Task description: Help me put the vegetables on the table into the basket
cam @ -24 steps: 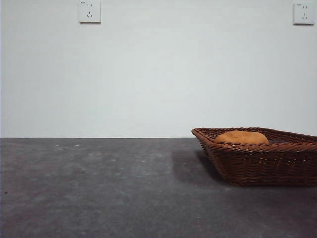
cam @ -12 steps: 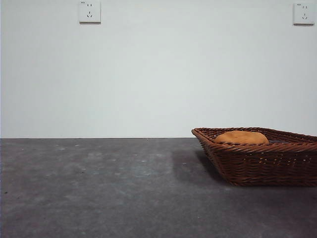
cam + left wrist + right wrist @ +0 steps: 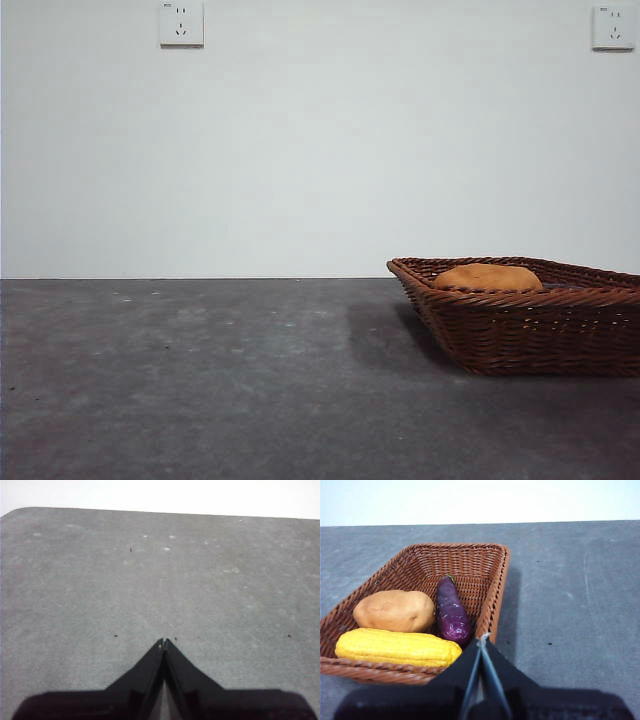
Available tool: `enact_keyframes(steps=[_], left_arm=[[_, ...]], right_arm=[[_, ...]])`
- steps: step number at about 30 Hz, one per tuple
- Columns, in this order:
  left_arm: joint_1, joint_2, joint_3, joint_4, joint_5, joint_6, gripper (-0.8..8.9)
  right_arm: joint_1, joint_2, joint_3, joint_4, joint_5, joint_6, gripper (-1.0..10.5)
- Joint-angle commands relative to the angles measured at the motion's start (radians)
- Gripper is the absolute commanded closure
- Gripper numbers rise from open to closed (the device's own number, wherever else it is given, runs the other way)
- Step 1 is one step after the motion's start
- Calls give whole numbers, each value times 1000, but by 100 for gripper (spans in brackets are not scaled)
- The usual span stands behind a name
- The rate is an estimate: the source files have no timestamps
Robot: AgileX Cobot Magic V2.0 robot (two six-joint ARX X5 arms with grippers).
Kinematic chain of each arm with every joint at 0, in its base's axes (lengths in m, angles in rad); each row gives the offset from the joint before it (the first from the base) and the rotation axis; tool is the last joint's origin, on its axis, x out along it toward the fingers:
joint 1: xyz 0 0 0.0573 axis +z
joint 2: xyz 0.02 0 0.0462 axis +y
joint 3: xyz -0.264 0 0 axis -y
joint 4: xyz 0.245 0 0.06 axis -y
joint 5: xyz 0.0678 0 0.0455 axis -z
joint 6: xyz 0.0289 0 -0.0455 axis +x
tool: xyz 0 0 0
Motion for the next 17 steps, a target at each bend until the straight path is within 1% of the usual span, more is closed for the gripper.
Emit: enact_keyframes(steps=[1,17], left_arm=[[3,0,-10,8,2,-5,816],[3,0,-10,8,2,-5,816]], right_arm=[[1,-1,-10,6,1,10,945],[1,-1,-10,6,1,10,945]])
